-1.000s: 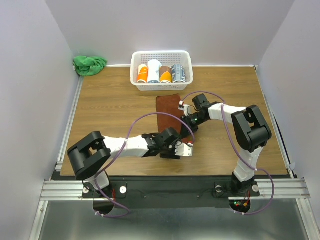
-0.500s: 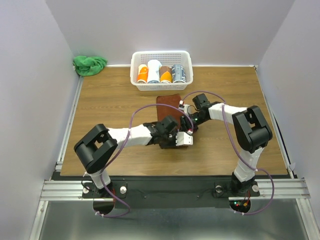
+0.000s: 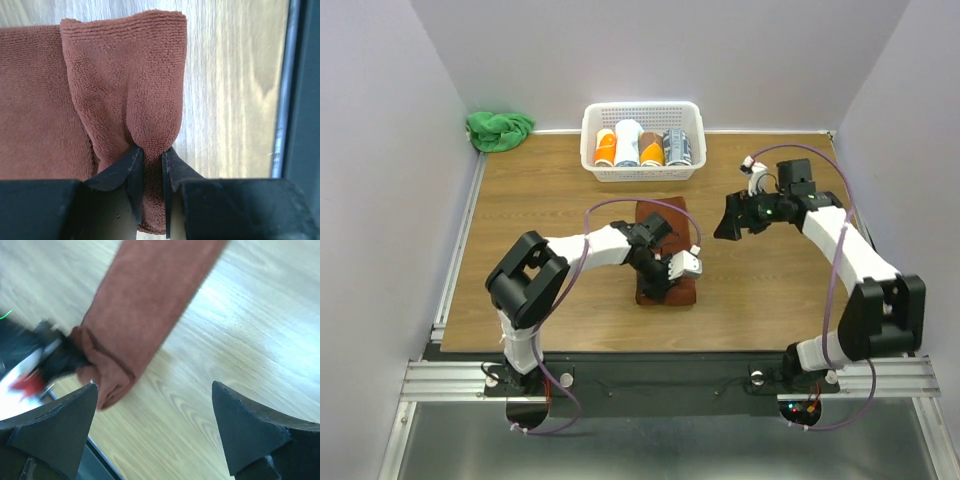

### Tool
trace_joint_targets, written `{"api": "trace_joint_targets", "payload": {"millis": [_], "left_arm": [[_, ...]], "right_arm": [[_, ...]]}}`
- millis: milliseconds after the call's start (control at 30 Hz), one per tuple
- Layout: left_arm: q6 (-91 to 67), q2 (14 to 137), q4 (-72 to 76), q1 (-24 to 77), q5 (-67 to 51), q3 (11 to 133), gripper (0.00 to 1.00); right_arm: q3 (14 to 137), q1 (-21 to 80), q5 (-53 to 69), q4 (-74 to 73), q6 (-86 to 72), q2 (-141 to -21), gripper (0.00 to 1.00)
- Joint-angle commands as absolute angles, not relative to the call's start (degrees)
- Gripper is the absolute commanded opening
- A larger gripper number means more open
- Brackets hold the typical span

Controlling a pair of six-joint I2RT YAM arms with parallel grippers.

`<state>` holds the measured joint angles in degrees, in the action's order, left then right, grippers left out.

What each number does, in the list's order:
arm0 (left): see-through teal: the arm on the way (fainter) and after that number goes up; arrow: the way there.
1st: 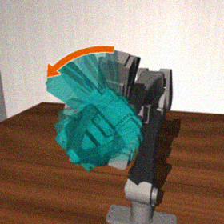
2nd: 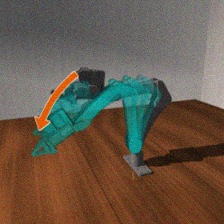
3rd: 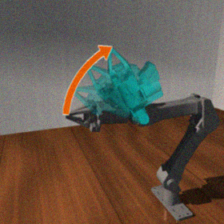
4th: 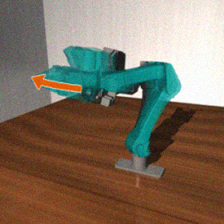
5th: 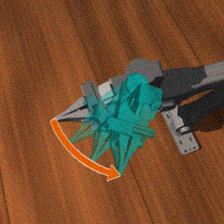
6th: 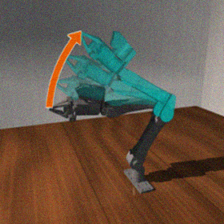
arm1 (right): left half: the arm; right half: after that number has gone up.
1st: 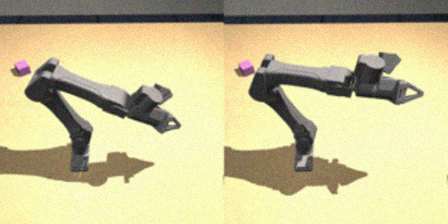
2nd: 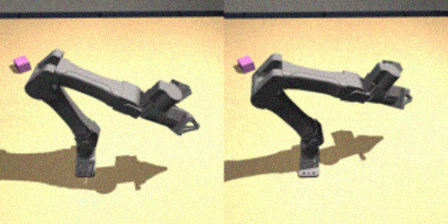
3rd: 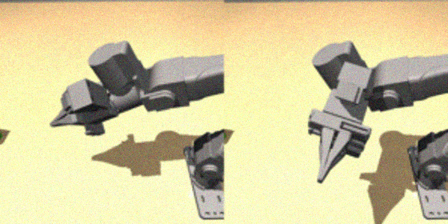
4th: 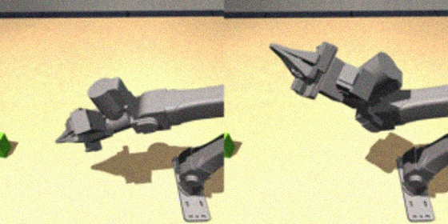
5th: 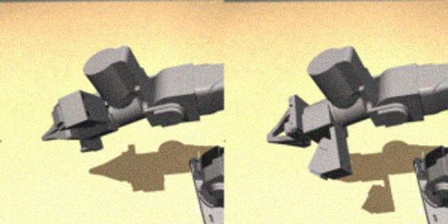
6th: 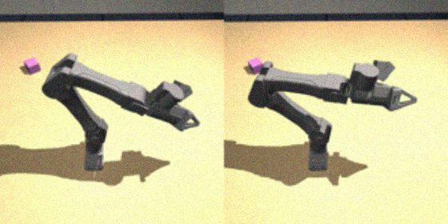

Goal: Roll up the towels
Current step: Roll the towel

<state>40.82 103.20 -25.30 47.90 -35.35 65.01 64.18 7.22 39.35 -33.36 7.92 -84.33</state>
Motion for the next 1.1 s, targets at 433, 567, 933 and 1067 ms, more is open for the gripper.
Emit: {"api": "trace_joint_targets", "payload": {"millis": [433,567,933,1067], "left_arm": [[38.05,129.37,-51.41,42.63,-47.02,84.19,0.00],[41.91,132.97,-56.24,41.23,-46.23,86.66,0.00],[47.81,135.70,-61.52,37.62,-45.35,88.42,0.04],[47.81,136.05,-61.00,36.30,-44.74,87.45,0.05]], "right_arm": [[59.77,19.93,36.75,-49.50,29.01,-67.50,0.90],[58.98,30.21,29.46,-43.26,27.60,-69.34,0.87],[51.51,47.98,14.33,-21.02,26.10,-78.04,0.71],[50.36,50.53,13.36,-17.06,25.49,-80.33,0.70]]}}
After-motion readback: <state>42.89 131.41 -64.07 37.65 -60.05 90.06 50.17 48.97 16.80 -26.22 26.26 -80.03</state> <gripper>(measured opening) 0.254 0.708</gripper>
